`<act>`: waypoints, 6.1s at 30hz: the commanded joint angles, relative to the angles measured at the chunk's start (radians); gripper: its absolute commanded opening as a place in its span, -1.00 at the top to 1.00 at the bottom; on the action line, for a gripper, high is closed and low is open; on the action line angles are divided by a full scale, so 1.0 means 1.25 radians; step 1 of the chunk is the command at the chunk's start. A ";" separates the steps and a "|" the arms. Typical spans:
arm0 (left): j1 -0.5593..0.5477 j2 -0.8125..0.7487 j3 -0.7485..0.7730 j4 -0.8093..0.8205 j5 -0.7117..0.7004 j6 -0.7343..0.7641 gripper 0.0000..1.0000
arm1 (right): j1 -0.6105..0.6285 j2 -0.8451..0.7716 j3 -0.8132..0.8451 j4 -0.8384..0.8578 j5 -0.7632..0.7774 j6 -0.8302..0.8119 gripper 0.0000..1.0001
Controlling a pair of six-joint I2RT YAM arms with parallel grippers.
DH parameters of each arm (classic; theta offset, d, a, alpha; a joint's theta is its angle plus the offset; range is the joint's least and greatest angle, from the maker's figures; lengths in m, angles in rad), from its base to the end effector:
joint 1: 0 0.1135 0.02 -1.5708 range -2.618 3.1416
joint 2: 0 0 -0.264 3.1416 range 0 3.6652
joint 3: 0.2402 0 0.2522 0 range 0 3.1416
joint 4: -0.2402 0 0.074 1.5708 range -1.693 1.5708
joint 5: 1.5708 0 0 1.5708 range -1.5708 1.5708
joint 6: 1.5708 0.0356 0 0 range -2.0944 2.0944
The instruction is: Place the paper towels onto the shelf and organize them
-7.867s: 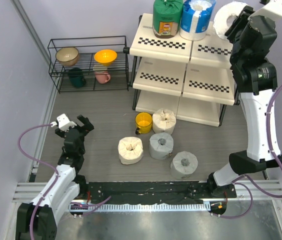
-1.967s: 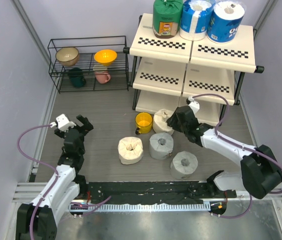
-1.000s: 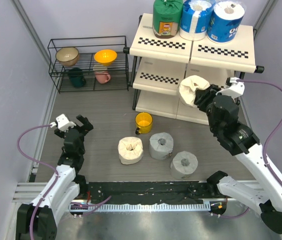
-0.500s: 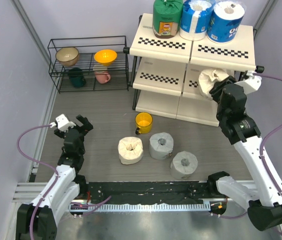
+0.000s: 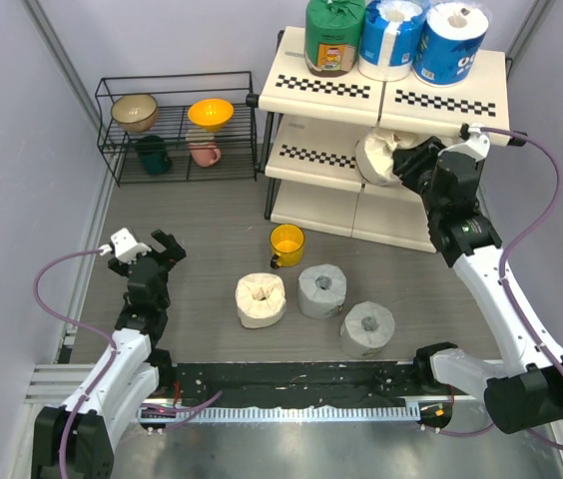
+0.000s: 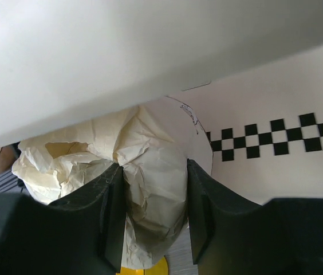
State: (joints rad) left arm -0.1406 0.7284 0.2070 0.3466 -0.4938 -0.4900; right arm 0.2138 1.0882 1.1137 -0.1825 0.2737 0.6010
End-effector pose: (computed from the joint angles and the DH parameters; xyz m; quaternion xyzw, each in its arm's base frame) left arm 0.1697 -0.0070 0.2009 -0.2838 0.7043 -0.0152 0.6505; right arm 0.2442 0.0432 0.3966 0.2319 0.7221 0.1597 0.6318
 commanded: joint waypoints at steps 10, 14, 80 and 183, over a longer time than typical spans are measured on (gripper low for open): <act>0.002 -0.006 0.004 0.018 -0.017 -0.001 -0.99 | 0.017 0.054 0.004 0.187 -0.127 0.069 0.35; 0.003 -0.006 0.003 0.018 -0.017 -0.001 -0.99 | 0.051 0.051 -0.001 0.194 -0.091 0.056 0.35; 0.002 0.001 0.007 0.016 -0.020 -0.003 -0.99 | 0.269 -0.047 -0.057 0.306 0.143 -0.105 -0.49; 0.003 -0.010 0.000 0.016 -0.022 -0.014 -0.99 | 0.162 0.022 0.238 -0.201 0.240 -0.109 0.49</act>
State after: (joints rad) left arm -0.1406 0.7242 0.2070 0.3458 -0.4976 -0.4957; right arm 0.4454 1.1126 1.3579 -0.5449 0.5961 0.4652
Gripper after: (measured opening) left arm 0.995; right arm 0.410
